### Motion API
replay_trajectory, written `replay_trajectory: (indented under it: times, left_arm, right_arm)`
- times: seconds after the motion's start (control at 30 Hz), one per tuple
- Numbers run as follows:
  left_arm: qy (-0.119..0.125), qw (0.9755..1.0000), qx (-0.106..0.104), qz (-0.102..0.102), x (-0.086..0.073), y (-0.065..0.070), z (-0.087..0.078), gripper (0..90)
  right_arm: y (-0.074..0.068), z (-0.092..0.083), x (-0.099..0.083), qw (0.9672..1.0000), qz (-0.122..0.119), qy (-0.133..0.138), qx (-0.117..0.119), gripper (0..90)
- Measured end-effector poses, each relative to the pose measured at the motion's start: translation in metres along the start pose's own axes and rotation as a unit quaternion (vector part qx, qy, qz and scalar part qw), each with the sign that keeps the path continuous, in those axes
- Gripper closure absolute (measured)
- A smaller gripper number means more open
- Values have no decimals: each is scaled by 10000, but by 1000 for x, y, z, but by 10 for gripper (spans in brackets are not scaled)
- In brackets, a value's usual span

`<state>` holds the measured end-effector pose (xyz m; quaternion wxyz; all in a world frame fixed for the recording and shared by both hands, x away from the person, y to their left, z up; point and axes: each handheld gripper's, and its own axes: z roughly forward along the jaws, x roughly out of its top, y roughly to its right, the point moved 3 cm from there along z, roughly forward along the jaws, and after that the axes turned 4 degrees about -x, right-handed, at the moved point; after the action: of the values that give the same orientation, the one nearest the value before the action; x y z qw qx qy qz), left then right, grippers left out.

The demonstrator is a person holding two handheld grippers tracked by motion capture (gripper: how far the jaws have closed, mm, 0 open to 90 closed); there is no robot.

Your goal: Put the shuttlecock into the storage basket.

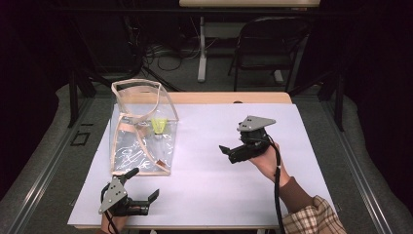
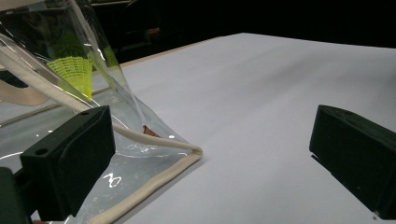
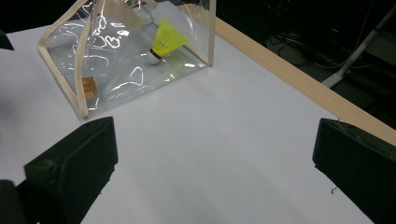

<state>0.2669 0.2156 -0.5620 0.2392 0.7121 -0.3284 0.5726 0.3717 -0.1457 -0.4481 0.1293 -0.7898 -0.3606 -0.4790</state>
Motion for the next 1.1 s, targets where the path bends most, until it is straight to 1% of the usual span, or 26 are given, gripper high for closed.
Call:
replay_trajectory:
  times: [0.1, 0.13, 0.17, 0.33, 0.37, 0.4, 0.5, 0.53, 0.57, 0.63, 0.7, 0.73, 0.77, 0.87, 0.9, 0.93, 1.0, 1.1]
  left_arm:
    - [0, 10000, -3, 3, 0, 0, 0, 3]
    - [-1, 10000, -5, 1, 0, 0, 0, 3]
    - [-3, 10000, -4, 2, 0, 0, 0, 3]
    - [0, 10000, -3, 4, 0, 0, 0, 3]
    - [-2, 10000, -3, 1, 0, 0, 0, 3]
    - [-4, 10000, -2, 1, 0, 0, 0, 3]
    - [-5, 10000, 3, 7, 0, 0, 0, 3]
    - [-6, 10000, 4, 6, 0, 0, 0, 3]
    - [-5, 10000, 3, 1, 0, 0, 0, 3]
    - [-7, 10000, 5, 3, 0, 0, 0, 3]
    - [-7, 10000, 5, 1, 0, 0, 0, 3]
    - [-11, 10000, 7, 1, 0, 0, 0, 3]
    - [-10, 10000, 9, -3, 0, 0, 0, 3]
    - [-8, 10000, 1, -2, 0, 0, 0, 2]
    - [-11, 10000, 2, -3, 0, 0, 0, 2]
    - [-10, 10000, 2, -1, 0, -1, 0, 3]
    - [-14, 10000, 7, 2, 0, -1, 0, 3]
    - [-11, 10000, 3, 0, 0, 0, 0, 3]
  right_arm:
    - [0, -5, -8, 10000, 6, 3, -47, 0]
    - [-1, -9, -13, 10000, 1, 12, -96, 0]
    - [-1, -9, -13, 10000, 1, 12, -96, 0]
    - [-1, -18, -27, 9998, 30, 13, -178, 0]
    - [-1, -22, -32, 9997, 39, 40, -231, 0]
    - [-1, -22, -32, 9997, 39, 40, -231, 0]
    - [-1, -26, -41, 9996, 75, 35, -283, 0]
    - [-2, -29, -47, 9994, 95, 57, -316, 0]
    - [-2, -29, -47, 9994, 95, 57, -316, 0]
    - [-4, -33, -56, 9993, 100, 86, -358, 0]
    - [-5, -35, -58, 9992, 82, 101, -377, 0]
    - [-7, -37, -64, 9991, 73, 121, -401, 0]
    - [-7, -37, -64, 9991, 73, 121, -401, 0]
    - [-10, -42, -75, 9988, 71, 187, -454, 0]
    - [-10, -42, -75, 9988, 71, 187, -454, 0]
    - [-12, -44, -81, 9985, 45, 192, -512, 0]
    - [-13, -45, -84, 9983, 52, 203, -535, 0]
    - [-16, -49, -97, 9980, 52, 199, -604, 0]
